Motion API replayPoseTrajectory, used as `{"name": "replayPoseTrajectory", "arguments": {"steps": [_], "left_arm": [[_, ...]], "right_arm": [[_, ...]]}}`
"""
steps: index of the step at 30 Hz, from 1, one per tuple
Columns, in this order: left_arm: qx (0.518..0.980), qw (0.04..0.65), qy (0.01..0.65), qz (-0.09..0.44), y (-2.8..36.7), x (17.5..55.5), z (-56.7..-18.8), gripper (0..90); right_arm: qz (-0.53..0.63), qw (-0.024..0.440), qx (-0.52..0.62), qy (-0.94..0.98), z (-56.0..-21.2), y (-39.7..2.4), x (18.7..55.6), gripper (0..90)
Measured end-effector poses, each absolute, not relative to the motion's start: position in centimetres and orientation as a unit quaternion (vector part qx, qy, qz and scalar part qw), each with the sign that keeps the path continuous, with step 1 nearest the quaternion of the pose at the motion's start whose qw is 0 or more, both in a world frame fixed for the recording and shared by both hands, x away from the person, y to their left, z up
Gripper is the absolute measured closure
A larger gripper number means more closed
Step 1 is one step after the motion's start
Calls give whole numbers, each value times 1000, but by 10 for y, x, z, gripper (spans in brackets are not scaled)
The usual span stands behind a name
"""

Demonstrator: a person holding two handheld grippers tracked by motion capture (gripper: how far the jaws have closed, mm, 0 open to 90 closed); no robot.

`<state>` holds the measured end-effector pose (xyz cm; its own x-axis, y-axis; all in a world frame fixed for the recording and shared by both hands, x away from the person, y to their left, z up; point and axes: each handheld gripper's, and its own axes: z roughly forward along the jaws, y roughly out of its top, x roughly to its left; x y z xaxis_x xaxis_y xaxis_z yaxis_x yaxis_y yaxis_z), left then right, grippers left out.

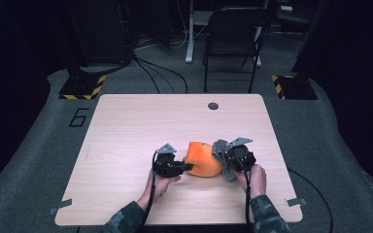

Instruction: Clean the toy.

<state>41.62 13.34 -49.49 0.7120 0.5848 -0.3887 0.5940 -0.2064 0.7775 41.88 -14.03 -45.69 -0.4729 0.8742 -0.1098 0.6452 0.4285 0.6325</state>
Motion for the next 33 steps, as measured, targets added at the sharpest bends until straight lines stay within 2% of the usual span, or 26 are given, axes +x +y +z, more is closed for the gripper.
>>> {"name": "replayPoseTrajectory", "arguments": {"steps": [4,7,13,18,25,33], "left_arm": [[777,506,375,-1,133,416,-495,782],[778,506,373,0,134,416,-495,781],[778,506,372,3,133,416,-495,781],[779,506,370,8,132,415,-494,779],[787,500,361,20,129,412,-494,779],[784,505,360,13,130,413,-495,774]], "right_arm": [[233,200,473,826,-479,-146,429,777],[227,199,475,826,-477,-151,431,775],[301,239,465,797,-419,-152,412,773],[349,259,397,808,-384,-119,389,764],[291,294,350,841,-410,-70,386,761],[291,273,372,838,-414,-92,393,761]]}}
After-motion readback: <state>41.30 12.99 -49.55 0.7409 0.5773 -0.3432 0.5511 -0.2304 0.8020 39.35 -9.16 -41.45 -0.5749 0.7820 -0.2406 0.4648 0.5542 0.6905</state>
